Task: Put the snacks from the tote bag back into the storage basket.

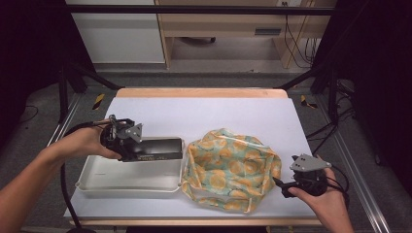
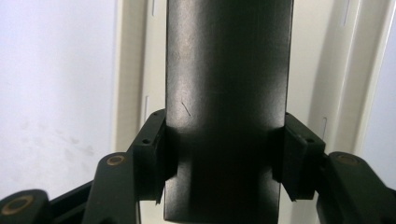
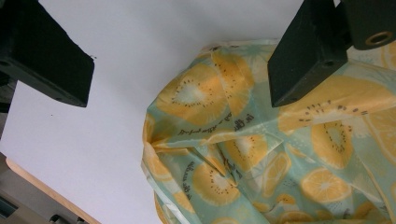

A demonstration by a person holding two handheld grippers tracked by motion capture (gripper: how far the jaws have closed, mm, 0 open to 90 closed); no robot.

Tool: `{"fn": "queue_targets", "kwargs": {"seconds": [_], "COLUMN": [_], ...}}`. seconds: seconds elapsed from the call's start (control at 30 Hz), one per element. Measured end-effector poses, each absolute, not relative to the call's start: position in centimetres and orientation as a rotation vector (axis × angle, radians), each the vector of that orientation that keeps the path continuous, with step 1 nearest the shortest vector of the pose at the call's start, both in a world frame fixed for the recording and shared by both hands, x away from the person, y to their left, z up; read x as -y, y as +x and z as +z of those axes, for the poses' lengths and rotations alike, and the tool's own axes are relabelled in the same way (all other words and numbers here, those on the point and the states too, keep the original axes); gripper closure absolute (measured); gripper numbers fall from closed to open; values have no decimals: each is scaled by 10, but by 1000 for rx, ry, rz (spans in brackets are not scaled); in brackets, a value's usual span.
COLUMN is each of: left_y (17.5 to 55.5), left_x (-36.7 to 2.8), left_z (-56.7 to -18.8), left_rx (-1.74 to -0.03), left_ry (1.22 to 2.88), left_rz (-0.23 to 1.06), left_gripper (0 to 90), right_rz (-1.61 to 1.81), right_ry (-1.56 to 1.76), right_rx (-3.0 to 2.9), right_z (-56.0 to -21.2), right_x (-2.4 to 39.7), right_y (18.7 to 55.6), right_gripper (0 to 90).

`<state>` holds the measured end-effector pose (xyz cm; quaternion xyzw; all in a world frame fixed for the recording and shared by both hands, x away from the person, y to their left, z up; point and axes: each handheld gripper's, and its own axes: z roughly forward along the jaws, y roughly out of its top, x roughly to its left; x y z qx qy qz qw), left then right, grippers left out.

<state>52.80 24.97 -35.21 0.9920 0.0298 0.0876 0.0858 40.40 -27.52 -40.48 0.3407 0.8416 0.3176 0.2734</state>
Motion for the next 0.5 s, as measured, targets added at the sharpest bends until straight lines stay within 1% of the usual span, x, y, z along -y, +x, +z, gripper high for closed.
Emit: {"fn": "queue_targets", "kwargs": {"seconds": [0.2,0.5], "left_y": [530,530], "left_x": [-254,-253], "left_z": [-365,-375], "left_rx": [-90,-60], "left_ry": [2964,2967], "left_rz": [226,208], "left_gripper": [434,434], "right_rz": [849,849], "right_ry": [917,913], "right_rx": [-2267,-2274], "right_z": [-406,-407], "right_x": [276,274], "right_y": [405,405], "right_gripper": [76,76]}}
